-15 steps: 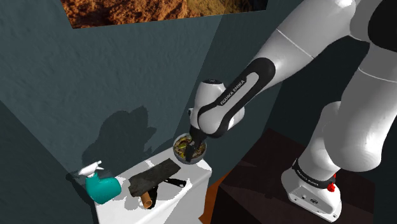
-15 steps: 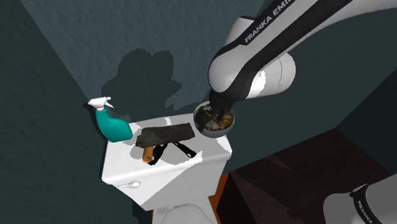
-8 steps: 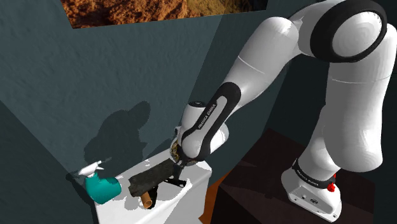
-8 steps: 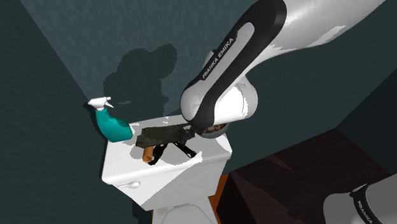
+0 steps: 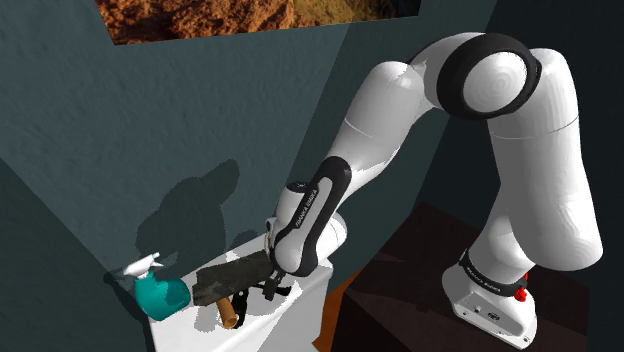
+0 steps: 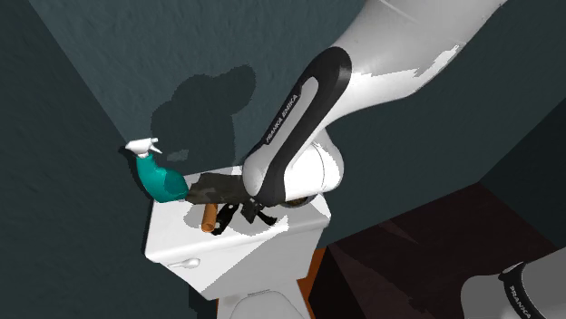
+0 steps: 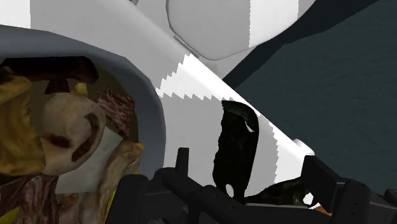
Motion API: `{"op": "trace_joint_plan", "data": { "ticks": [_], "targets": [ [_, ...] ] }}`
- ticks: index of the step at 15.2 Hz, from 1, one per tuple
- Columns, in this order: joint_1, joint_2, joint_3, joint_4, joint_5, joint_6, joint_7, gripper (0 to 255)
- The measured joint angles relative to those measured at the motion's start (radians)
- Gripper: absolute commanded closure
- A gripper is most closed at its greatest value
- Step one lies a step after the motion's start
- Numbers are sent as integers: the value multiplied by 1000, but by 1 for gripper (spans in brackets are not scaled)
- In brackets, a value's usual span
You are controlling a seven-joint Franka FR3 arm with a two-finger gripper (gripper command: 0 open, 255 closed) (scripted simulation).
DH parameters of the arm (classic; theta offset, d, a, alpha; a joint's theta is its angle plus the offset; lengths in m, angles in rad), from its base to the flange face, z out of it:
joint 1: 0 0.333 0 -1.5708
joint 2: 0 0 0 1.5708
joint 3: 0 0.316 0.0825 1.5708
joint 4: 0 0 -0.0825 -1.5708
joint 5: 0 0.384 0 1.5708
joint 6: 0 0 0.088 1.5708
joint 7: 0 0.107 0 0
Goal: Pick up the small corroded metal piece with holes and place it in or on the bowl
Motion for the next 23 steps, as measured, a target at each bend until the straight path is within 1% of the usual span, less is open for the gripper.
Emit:
{"op": "trace_joint_plan", "data": {
  "ticks": [3, 9, 10, 13, 19, 21, 23],
  "targets": [
    [13, 43, 12, 34, -6, 20, -2, 0],
    [12, 53, 17, 42, -13, 31, 1, 0],
    [13, 50, 15, 40, -13, 32, 4, 255],
    [19, 56, -8, 37, -12, 25, 16, 255],
    [25, 57, -13, 40, -13, 23, 22, 255],
    [4, 50, 2, 30, -12, 25, 6, 255],
    [3, 25, -5, 16, -12, 10, 12, 255]
  ]
}}
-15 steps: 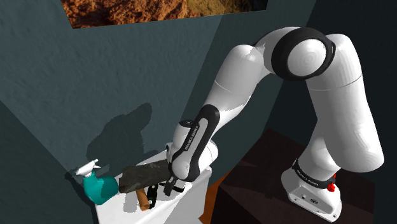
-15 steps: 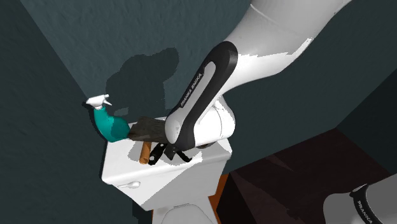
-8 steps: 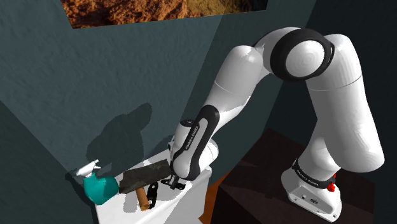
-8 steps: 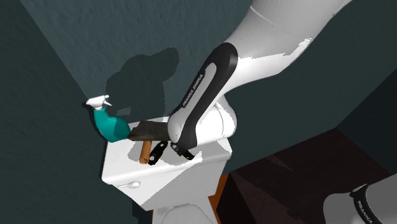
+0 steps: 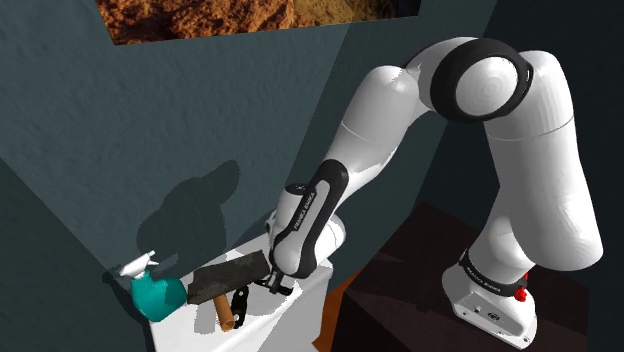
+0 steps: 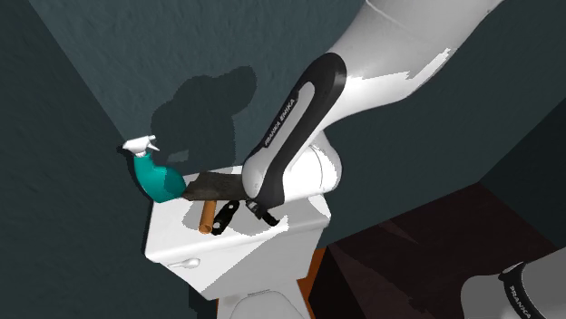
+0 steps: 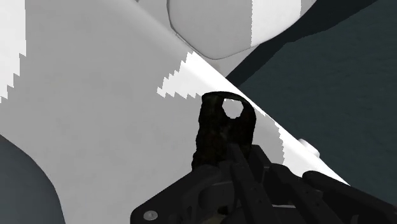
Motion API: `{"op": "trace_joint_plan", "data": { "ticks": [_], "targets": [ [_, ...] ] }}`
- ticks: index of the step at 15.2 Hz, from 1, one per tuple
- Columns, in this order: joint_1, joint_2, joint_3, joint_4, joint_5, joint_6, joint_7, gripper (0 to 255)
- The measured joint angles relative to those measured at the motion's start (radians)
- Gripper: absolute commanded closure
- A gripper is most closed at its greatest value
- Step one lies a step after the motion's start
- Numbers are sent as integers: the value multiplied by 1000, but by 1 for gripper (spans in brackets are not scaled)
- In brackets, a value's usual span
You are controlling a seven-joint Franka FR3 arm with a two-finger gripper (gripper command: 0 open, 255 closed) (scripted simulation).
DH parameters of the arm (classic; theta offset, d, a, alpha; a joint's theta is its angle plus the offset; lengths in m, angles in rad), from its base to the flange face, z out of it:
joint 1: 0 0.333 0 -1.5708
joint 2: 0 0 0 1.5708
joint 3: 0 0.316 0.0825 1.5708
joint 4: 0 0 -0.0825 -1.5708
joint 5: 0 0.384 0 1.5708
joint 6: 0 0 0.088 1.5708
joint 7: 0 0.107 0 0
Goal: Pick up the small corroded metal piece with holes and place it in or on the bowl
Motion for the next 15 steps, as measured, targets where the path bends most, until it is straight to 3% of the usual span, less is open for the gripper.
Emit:
{"op": "trace_joint_plan", "data": {
  "ticks": [15],
  "targets": [
    [40, -225, -55, -71, -36, -160, 91, 255]
  ]
}}
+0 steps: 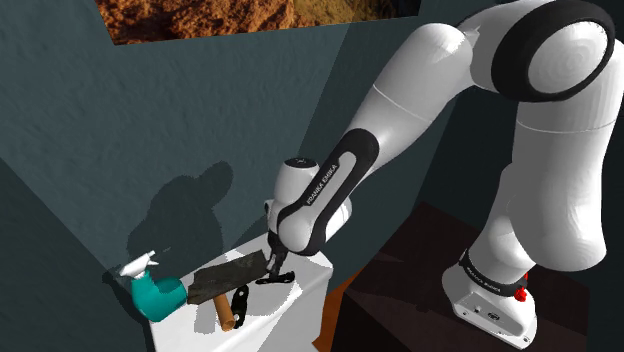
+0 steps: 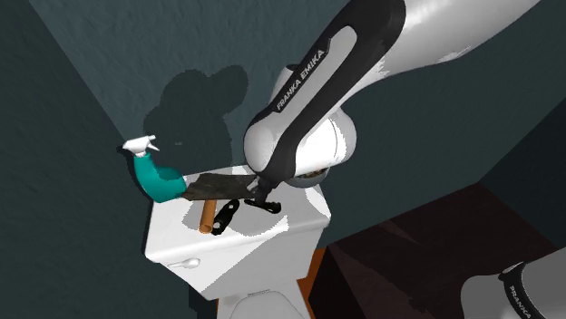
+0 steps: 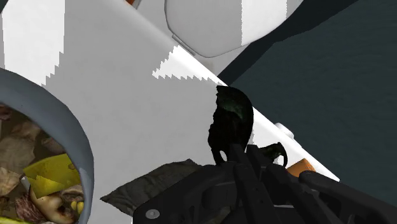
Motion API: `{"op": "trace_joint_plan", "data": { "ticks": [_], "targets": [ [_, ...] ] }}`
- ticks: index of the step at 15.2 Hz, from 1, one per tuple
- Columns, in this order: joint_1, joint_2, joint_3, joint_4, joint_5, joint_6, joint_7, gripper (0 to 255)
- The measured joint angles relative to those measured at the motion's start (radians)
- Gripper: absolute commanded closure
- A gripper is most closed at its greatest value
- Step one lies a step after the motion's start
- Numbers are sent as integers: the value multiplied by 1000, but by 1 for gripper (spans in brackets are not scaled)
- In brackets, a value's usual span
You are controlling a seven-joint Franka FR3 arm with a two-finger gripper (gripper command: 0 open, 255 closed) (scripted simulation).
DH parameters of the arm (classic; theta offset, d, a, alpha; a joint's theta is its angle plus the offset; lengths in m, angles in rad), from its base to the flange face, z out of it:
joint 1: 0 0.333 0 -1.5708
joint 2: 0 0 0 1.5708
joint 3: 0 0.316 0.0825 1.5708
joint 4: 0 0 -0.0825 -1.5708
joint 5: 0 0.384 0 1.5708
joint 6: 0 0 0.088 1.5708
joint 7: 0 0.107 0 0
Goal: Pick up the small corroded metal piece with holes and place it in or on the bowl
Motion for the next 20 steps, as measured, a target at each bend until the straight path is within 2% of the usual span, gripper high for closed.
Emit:
{"op": "trace_joint_plan", "data": {
  "ticks": [15, 20],
  "targets": [
    [19, -204, -38, -23, -72, -179, 104, 255],
    [-50, -248, -74, -47, -45, -230, -12, 255]
  ]
}}
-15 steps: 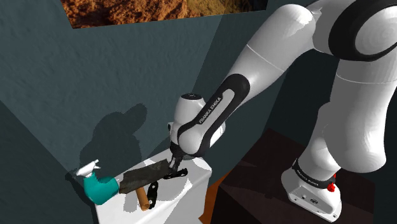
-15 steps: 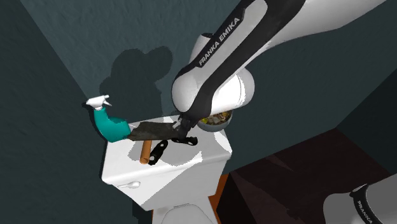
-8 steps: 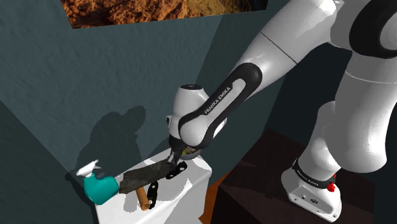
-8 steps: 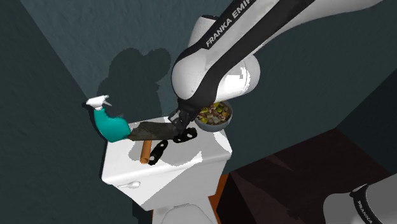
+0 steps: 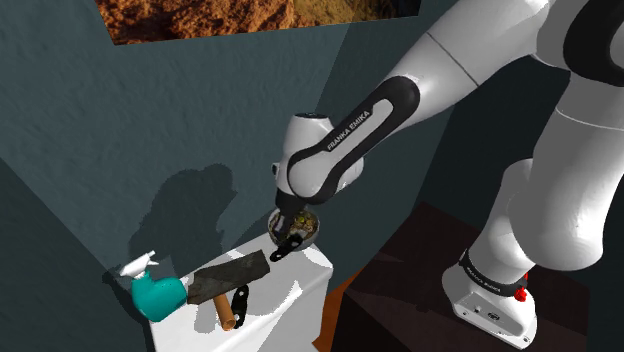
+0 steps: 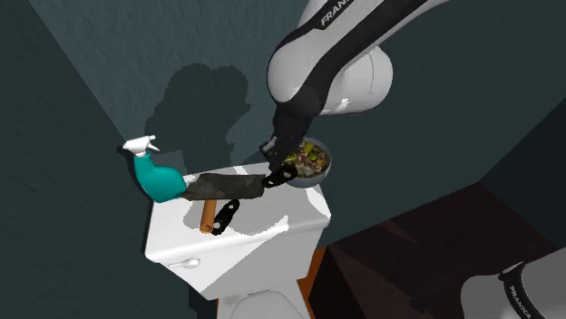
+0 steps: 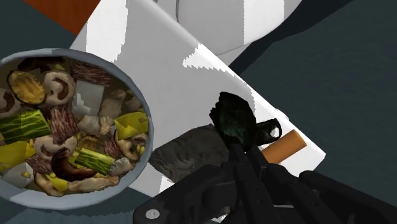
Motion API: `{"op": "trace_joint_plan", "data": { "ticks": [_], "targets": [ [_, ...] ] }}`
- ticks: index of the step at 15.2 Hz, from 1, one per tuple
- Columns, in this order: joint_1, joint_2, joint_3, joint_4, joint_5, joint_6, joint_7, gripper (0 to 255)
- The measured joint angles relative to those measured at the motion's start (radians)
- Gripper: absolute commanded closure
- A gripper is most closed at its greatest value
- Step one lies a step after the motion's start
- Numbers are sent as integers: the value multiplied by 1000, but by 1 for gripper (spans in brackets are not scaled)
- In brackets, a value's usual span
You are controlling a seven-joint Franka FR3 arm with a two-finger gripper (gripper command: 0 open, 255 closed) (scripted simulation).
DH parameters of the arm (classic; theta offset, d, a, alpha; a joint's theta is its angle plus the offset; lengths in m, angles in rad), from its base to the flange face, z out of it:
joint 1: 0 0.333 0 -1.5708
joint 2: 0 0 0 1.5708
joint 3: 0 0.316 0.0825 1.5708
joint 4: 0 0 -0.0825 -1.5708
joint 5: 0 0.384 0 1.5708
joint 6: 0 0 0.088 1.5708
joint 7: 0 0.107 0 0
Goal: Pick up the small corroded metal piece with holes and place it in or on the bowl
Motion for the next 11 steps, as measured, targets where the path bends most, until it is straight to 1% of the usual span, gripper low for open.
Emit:
{"op": "trace_joint_plan", "data": {
  "ticks": [8, 11],
  "targets": [
    [-127, -26, -93, -15, 22, -78, -224, 255],
    [-145, -5, -106, -7, 33, -72, -268, 255]
  ]
}}
